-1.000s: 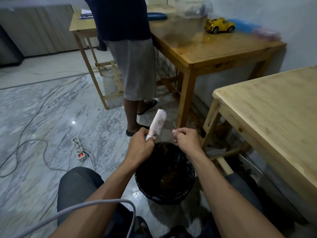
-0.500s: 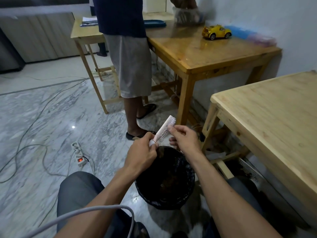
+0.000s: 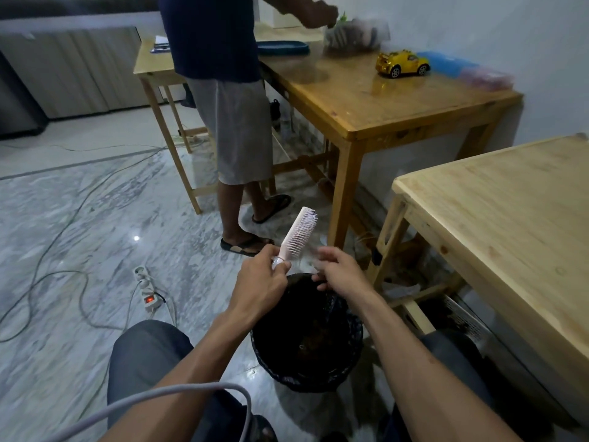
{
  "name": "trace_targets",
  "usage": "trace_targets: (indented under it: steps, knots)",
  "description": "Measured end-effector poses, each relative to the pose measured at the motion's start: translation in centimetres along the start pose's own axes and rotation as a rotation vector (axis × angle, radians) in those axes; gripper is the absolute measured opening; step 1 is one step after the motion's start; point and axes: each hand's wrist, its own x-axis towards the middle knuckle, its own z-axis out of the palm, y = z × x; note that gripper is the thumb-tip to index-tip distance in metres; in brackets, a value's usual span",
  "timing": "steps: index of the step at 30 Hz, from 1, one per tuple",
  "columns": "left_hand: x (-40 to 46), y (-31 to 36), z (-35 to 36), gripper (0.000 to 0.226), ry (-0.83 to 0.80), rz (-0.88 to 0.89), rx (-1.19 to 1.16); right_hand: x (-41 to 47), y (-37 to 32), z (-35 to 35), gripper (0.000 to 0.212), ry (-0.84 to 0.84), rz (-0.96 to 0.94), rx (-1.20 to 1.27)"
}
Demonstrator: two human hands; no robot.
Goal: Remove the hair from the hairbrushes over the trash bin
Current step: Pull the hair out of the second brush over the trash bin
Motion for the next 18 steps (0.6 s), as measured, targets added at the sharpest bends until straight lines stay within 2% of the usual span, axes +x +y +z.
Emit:
trace_targets:
  steps: [2, 4, 7, 11, 15, 18]
  knots:
    - [0.1, 0.1, 0.0, 0.017, -0.029, 0.018, -0.013, 0.1, -0.8, -0.1, 0.026, -0.144, -0.010, 0.236]
    - [0.0, 0.3, 0.0, 0.018, -0.031, 0.045, -0.014, 0.1, -1.1, -0.2, 0.036, -0.215, -0.036, 0.260]
    - [0.3, 0.3, -0.3, 0.011, -0.001, 0.005, -0.071, 0.6, -0.2, 0.1, 0.031, -0.101, -0.138, 0.068]
    - [1.6, -0.5, -1.5, 0.015, 0.054, -0.178, -0.327, 0.7, 1.7, -0.3, 0.037, 0.069, -0.082, 0.190]
    - [1.4, -0.4, -1.4, 0.013, 0.029, -0.211, -0.427, 0.4, 2.9, -0.2, 0.038, 0.110, 0.076, 0.227]
    - [1.2, -0.7, -0.8, 0.012, 0.017, -0.165, -0.381, 0.0, 2.2, 0.0, 0.023, 0.049, 0.147, -0.003]
